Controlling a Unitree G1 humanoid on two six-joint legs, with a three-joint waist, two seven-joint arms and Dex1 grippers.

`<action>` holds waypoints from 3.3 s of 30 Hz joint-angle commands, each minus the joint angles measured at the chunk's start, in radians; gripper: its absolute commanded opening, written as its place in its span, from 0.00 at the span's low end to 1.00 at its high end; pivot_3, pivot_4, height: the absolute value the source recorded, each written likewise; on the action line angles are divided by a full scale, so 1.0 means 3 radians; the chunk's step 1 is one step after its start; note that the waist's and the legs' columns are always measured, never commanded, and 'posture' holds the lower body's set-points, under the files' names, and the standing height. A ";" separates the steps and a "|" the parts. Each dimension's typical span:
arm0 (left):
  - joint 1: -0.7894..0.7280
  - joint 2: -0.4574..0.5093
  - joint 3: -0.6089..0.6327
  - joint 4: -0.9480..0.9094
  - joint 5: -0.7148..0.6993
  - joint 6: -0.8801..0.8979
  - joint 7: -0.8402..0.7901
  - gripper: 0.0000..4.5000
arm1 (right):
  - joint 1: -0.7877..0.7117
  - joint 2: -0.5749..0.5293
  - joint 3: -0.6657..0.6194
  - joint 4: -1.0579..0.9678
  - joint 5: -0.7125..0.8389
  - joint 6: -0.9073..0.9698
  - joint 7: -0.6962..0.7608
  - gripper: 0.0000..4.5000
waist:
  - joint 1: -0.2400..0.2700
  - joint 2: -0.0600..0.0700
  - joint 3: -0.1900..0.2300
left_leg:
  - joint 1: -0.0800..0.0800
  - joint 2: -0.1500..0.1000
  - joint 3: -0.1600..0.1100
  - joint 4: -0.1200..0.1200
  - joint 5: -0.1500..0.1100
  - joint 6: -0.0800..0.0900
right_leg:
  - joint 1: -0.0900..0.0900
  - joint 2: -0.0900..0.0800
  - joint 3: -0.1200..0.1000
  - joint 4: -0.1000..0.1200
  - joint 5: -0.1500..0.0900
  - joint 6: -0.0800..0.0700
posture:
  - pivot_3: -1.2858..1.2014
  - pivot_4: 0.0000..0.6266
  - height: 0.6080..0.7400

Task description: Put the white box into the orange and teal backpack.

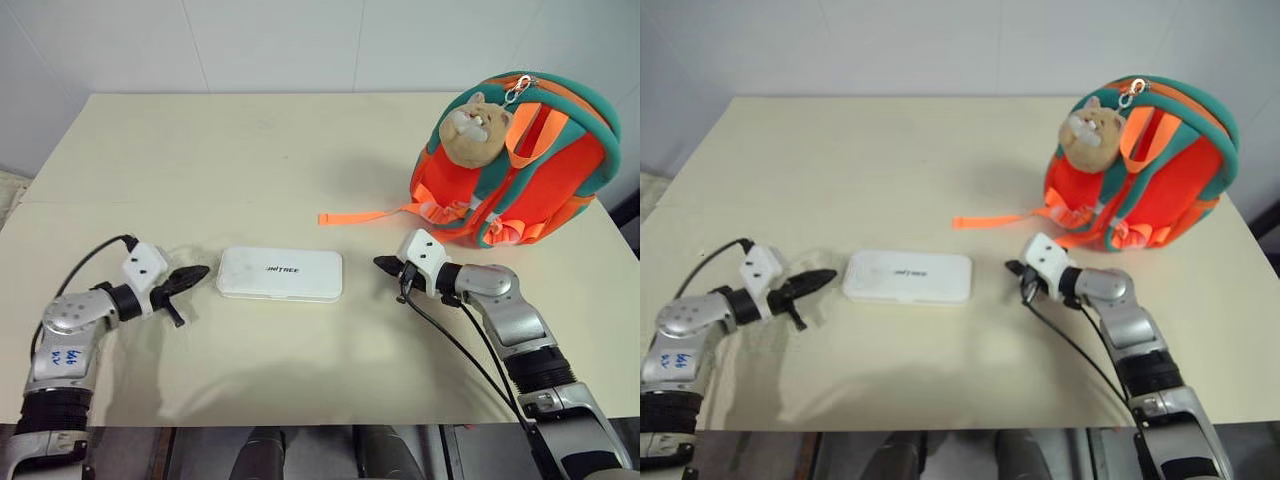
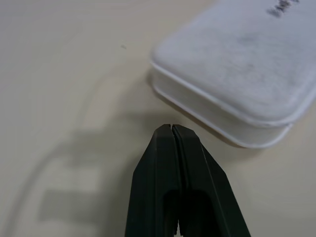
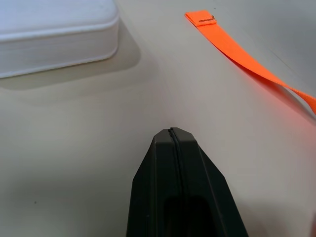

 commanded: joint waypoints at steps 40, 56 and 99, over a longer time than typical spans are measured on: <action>0.0440 0.0349 -0.0002 -0.0456 0.0125 0.0716 0.0253 0.01 | 0.0418 -0.0177 0.0024 -0.1141 0.0216 0.0803 0.0142 0.00 | -0.0059 0.0000 0.0000 | 0.0031 0.0000 0.0003 -0.0014 0.0014 -0.0006 | 0.0014 0.0001 0.0007 0.0013 0.0001 -0.0004 | 0.52 0.24 1.00; 0.0638 0.0015 0.0185 -0.1466 -0.0827 0.1439 0.0102 0.01 | 0.0388 -0.0095 0.0095 -0.1201 0.0247 0.0851 0.0146 0.00 | -0.0023 -0.0003 0.0001 | 0.0014 -0.0001 0.0000 -0.0020 0.0014 -0.0006 | 0.0005 -0.0003 0.0003 0.0000 0.0001 -0.0004 | 0.52 0.24 1.00; 0.0598 0.0194 -0.0253 -0.1440 -0.0721 0.1537 -0.0345 0.00 | 0.1350 -0.0907 -0.0564 -0.2279 0.0804 0.1758 0.0232 0.04 | 0.0050 -0.0005 0.0002 | 0.0006 -0.0001 0.0001 -0.0019 0.0013 -0.0006 | 0.0006 -0.0003 0.0002 -0.0017 0.0001 -0.0004 | 0.52 0.24 1.00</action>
